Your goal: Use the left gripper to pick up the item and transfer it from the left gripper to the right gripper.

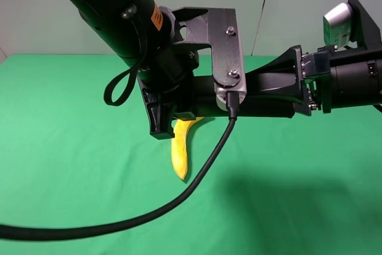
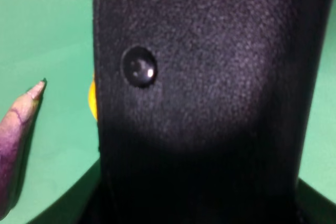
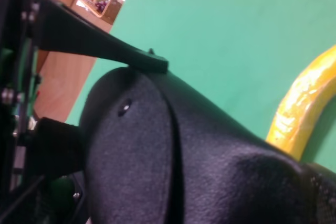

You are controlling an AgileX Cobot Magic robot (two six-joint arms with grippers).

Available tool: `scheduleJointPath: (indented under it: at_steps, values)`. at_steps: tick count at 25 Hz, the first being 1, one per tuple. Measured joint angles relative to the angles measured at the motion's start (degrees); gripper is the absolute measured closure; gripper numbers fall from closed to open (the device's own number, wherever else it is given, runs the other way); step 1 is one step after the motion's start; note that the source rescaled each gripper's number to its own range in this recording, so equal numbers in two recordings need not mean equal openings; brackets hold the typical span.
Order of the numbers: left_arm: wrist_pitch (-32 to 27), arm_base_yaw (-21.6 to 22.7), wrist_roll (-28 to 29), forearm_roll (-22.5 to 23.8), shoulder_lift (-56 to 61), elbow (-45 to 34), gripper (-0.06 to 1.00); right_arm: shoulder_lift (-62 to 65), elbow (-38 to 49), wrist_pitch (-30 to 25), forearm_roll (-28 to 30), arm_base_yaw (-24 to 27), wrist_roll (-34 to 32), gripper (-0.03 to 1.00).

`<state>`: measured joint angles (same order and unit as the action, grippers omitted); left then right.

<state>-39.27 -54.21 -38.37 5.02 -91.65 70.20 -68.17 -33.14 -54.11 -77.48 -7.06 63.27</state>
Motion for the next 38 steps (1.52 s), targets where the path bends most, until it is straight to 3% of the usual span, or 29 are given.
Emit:
scheduleJointPath:
  at_steps: [4,13,32,33,34,35,37,38]
  values:
    - [0.3,0.0,-0.1,0.0,0.0,0.0,0.92,0.0,0.0,-0.2,0.0,0.0,0.0,0.01]
    - [0.4,0.0,-0.4,0.4,0.0,0.0,0.93,0.0,0.0,-0.5,-0.4,0.0,0.0,0.52]
    - [1.1,0.0,-0.5,1.0,0.0,0.0,0.94,0.0,0.0,-0.5,-1.7,0.0,0.0,0.55]
    - [1.1,0.0,-0.5,1.0,0.0,0.0,0.91,0.0,0.0,-0.5,-1.7,0.0,0.0,0.55]
    - [1.5,0.0,-0.3,0.7,0.0,0.0,0.77,0.0,0.0,-0.3,-1.7,-0.1,0.0,0.63]
    - [1.6,0.0,0.1,0.2,0.1,0.0,0.61,0.0,0.0,0.0,-1.6,-0.1,0.0,0.93]
    - [1.9,0.0,1.1,-0.2,0.1,0.0,0.24,0.0,0.0,0.7,-1.3,-0.1,0.0,0.9]
    - [2.0,0.0,1.8,-0.2,0.1,0.0,0.12,0.0,0.0,0.9,-1.3,-0.1,0.0,0.9]
